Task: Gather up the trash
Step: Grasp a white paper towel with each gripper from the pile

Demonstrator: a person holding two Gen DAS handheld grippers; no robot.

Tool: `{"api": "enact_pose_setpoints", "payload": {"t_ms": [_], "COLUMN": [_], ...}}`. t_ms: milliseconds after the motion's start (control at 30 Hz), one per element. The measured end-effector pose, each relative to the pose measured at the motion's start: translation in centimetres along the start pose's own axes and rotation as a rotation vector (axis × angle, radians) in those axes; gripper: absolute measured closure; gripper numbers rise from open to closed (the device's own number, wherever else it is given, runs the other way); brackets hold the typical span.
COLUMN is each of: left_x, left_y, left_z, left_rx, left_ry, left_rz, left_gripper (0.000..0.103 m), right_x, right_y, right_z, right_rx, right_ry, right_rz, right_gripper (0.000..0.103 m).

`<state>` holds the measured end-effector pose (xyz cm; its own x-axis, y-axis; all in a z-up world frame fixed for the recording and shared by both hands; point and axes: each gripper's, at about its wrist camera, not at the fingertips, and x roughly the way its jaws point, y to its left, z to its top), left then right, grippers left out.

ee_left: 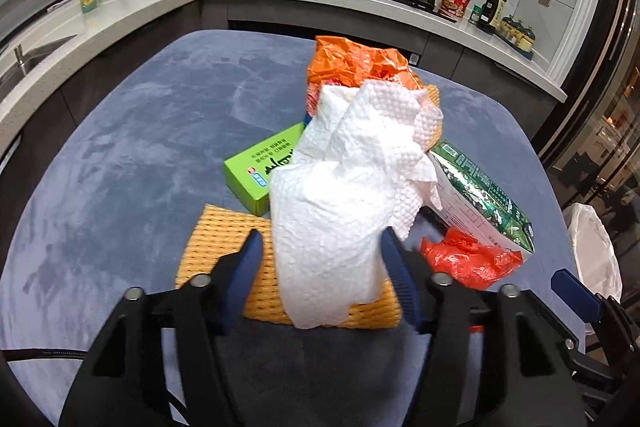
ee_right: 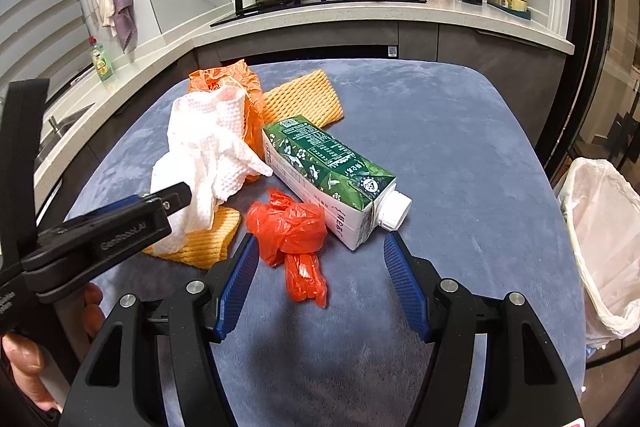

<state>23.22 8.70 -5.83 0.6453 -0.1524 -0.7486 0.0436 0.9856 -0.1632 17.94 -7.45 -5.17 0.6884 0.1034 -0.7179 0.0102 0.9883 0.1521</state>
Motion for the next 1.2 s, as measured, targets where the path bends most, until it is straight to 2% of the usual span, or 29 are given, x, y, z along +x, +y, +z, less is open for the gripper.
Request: {"api": "enact_pose_setpoints", "payload": {"t_ms": [33, 100, 133, 167, 200, 433, 667, 833, 1200], "left_x": [0.0, 0.0, 0.0, -0.1, -0.3, -4.0, -7.1, -6.7, -5.1], "left_y": [-0.1, -0.1, 0.0, 0.1, 0.2, 1.3, 3.5, 5.0, 5.9], "left_z": [0.0, -0.1, -0.2, -0.3, -0.4, -0.3, 0.7, 1.0, 0.8], "left_rx": [0.001, -0.001, -0.003, -0.006, -0.009, -0.023, -0.049, -0.056, -0.069], "left_ry": [0.002, 0.007, 0.014, 0.016, 0.014, -0.051, -0.118, -0.114, -0.087], "left_rz": [-0.010, -0.027, -0.035, -0.039, -0.038, -0.027, 0.046, 0.079, 0.070], "left_gripper": [0.059, 0.078, 0.082, 0.092, 0.095, 0.097, 0.097, 0.097, 0.097], "right_x": [0.0, 0.0, 0.0, -0.1, -0.1, -0.7, -0.8, 0.6, 6.0], "right_y": [0.0, 0.0, 0.0, 0.0, 0.0, -0.1, 0.9, 2.8, 6.4], "right_z": [0.0, 0.1, 0.1, 0.1, 0.2, 0.5, 2.0, 3.4, 5.5], "right_rx": [-0.001, -0.002, -0.001, 0.000, 0.001, 0.001, -0.004, -0.032, -0.077], "right_ry": [0.000, -0.003, -0.004, -0.005, -0.006, -0.026, -0.056, -0.061, -0.013], "right_rz": [0.000, -0.001, -0.001, 0.000, 0.000, 0.008, 0.038, 0.061, 0.074], "right_gripper": [0.040, 0.040, 0.040, 0.040, 0.040, 0.040, 0.040, 0.040, 0.042]}}
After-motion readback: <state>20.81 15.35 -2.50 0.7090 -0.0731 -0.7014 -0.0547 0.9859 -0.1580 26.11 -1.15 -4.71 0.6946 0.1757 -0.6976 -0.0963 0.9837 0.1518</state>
